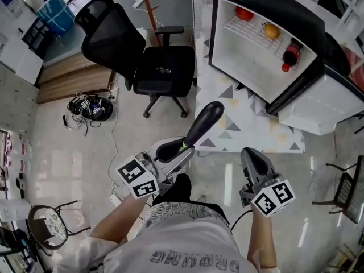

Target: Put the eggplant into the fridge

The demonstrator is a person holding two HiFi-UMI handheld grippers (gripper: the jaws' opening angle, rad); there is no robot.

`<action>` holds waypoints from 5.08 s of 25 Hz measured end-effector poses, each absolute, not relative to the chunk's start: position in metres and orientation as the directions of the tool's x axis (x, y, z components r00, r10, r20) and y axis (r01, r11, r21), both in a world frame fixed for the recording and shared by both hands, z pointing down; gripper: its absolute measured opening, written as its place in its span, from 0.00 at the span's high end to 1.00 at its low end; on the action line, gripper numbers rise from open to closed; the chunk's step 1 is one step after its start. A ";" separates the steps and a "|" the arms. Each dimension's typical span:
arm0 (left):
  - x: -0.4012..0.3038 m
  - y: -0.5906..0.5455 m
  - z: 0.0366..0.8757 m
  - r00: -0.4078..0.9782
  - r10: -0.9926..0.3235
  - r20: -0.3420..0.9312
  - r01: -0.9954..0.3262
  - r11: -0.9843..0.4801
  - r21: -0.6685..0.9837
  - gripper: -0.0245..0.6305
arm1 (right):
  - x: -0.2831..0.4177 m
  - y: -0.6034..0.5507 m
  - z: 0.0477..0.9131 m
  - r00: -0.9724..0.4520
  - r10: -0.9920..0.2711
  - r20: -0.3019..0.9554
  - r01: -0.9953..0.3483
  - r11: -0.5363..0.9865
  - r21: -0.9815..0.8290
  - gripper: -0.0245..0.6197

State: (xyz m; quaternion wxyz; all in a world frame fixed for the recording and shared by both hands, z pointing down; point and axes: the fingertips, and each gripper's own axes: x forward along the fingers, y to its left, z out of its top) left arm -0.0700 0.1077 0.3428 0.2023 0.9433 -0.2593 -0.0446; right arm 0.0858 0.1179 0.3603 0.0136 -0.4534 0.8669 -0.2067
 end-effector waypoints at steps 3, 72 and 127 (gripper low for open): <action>-0.072 0.086 0.345 0.867 -0.498 0.019 -0.461 -0.787 0.410 0.78 | 0.083 0.098 0.362 -0.582 -0.795 0.169 -0.786 0.496 -0.369 0.96; 0.016 -0.184 0.435 0.856 -0.468 0.217 -0.516 -0.780 0.353 0.78 | 0.137 -0.139 0.393 -0.508 -0.836 0.208 -0.830 0.411 -0.378 0.96; 0.145 -0.340 0.571 0.653 -0.573 0.495 -0.639 -0.768 -0.044 0.78 | 0.167 -0.191 0.461 -0.576 -0.786 0.226 -0.806 0.498 -0.320 0.96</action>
